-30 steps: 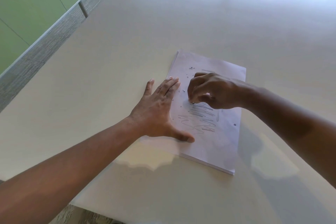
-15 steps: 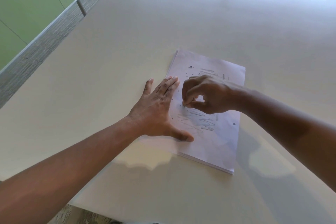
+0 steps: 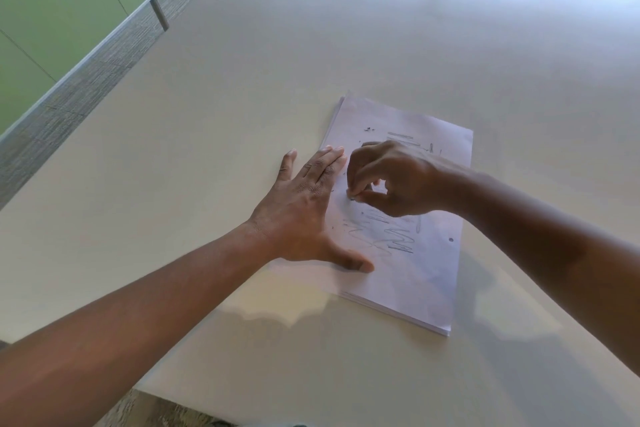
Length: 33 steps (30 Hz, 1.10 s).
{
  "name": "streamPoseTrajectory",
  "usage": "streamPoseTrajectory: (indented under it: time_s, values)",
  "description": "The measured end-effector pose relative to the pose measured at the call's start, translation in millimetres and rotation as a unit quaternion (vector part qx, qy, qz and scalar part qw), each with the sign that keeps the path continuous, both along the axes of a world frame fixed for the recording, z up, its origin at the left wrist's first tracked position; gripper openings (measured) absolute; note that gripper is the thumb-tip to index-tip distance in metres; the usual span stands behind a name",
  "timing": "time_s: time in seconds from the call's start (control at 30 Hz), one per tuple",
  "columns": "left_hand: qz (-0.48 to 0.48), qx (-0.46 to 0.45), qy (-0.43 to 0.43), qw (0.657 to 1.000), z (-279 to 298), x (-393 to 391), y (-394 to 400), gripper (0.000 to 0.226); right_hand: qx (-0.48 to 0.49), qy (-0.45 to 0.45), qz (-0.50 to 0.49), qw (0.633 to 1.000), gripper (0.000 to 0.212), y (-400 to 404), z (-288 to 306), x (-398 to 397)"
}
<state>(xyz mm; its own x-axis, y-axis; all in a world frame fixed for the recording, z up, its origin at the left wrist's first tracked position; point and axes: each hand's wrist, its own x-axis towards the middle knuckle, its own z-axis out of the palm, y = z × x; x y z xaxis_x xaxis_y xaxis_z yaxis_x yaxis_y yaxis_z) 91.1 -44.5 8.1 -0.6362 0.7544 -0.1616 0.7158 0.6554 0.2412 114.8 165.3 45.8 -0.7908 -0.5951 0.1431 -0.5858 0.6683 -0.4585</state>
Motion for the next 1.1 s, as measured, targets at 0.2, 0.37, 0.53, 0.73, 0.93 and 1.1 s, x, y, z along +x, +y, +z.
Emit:
streamPoseTrajectory:
  time_s: [0.2, 0.37, 0.53, 0.73, 0.93, 1.1]
  values:
    - [-0.001, -0.005, -0.001, 1.0, -0.6, -0.4, -0.1, 0.165, -0.015, -0.048, 0.069, 0.996, 0.006, -8.5, -0.7, 15.3]
    - [-0.001, -0.009, -0.001, 1.0, -0.3, -0.2, 0.0, 0.164, -0.006, -0.055, 0.072, 0.996, 0.005, -6.3, -0.4, 15.4]
    - [-0.002, -0.014, 0.002, 1.0, 0.1, 0.6, 0.2, 0.163, -0.036, -0.036, 0.029, 0.998, 0.007, -6.9, -4.0, 12.3]
    - [-0.003, -0.013, 0.002, 1.0, 0.1, -0.6, 0.6, 0.164, -0.032, -0.059, 0.065, 0.996, 0.005, -11.6, -3.8, 19.3]
    - [-0.001, -0.012, -0.004, 1.0, 2.6, 0.8, 0.1, 0.161, -0.055, -0.035, 0.035, 0.997, 0.006, -11.6, -6.4, 11.9]
    - [-0.003, -0.012, 0.005, 1.0, 0.5, 0.1, 0.1, 0.164, -0.045, -0.089, 0.058, 0.993, 0.007, -10.1, -5.4, 20.4]
